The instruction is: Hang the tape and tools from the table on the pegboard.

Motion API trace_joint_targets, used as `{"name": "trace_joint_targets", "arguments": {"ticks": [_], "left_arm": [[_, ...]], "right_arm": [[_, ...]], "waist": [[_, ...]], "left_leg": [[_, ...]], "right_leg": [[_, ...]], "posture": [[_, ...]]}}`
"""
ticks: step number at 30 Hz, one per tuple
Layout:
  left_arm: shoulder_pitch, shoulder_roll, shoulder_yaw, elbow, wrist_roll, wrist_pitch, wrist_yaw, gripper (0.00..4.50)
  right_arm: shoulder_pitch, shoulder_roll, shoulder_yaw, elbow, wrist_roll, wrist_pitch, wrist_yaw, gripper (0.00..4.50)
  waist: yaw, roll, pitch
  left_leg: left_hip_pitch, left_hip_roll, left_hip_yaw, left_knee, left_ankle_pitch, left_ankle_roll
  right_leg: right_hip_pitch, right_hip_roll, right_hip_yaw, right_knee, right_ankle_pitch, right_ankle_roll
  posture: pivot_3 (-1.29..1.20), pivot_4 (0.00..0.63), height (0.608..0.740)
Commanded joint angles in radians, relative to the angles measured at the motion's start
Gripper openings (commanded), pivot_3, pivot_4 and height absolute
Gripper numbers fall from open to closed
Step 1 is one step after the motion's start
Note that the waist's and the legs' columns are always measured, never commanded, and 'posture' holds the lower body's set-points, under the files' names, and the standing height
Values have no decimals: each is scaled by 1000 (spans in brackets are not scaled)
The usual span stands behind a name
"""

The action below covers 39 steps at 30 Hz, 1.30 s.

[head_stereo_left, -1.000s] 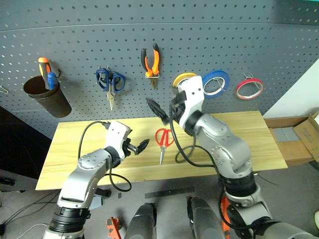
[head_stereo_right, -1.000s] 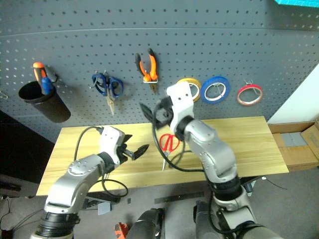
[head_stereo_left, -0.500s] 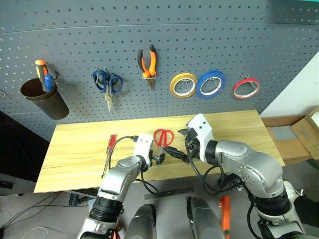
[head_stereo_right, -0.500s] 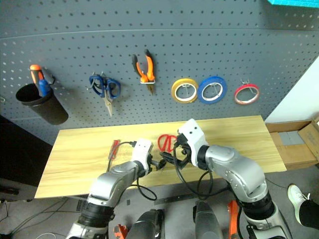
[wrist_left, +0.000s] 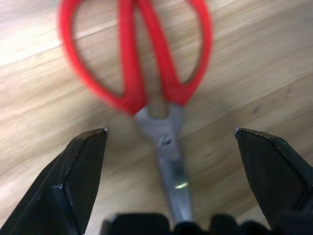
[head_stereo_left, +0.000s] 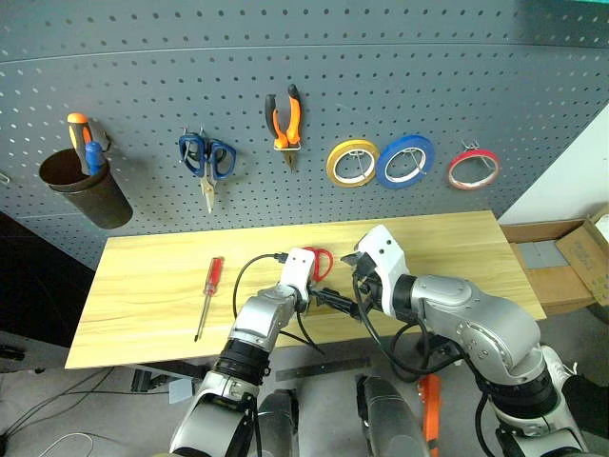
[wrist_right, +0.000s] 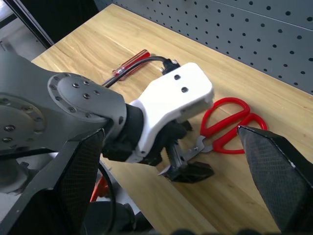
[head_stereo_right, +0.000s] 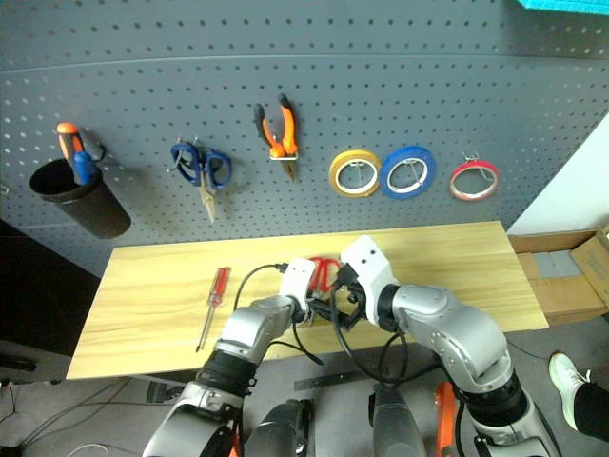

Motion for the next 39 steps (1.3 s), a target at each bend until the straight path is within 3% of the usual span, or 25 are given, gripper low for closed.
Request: {"name": "trace_joint_targets", "arguments": {"ticks": [1,3,6,15,17,30,39], "left_arm": [[6,-8,4,27,13,5,1,4492],[10,-9,19,31,11,9,6,4492],[17,-12,39,32,11,18,14,3863],[29,-17,55,28,19,23,14,769],[32,-18,57,27,20,24,14,264],[51,2,82,0,29,-14,32,275],[126,76,89,-182,28,-93,7,275]], "right_arm": [[0,-12,-11,-50,17,2,11,4500],[0,-31,-9,-51,22,5,27,4500],[-2,-75,-8,-47,25,3,57,4500],[-7,-258,-61,61,-13,-88,171,4500],[-16,-286,-50,77,-30,-119,186,4500],[-55,-299,-35,118,-80,-179,234,4500],[-74,-298,-52,111,-88,-186,241,4500]], "waist": [[0,0,0],[0,0,0],[-1,0,0],[-1,0,0],[-1,0,0],[-1,0,0],[-9,1,1]], "left_leg": [[0,0,0,0,0,0],[0,0,0,0,0,0],[0,0,0,0,0,1],[0,0,0,0,-1,1],[0,0,2,0,-1,1],[0,1,2,0,-1,1],[-1,4,1,-1,-1,1]], "right_leg": [[0,0,0,0,0,0],[0,0,0,-1,0,0],[1,0,0,-2,0,1],[2,-1,0,-2,0,1],[3,-1,-1,-3,0,2],[3,-1,0,-3,-2,5],[2,-1,0,-4,-1,3]], "posture": [[-143,284,740],[-143,284,740],[-143,286,740],[-140,285,740],[-144,285,740],[-143,283,740],[-142,282,740]]}}
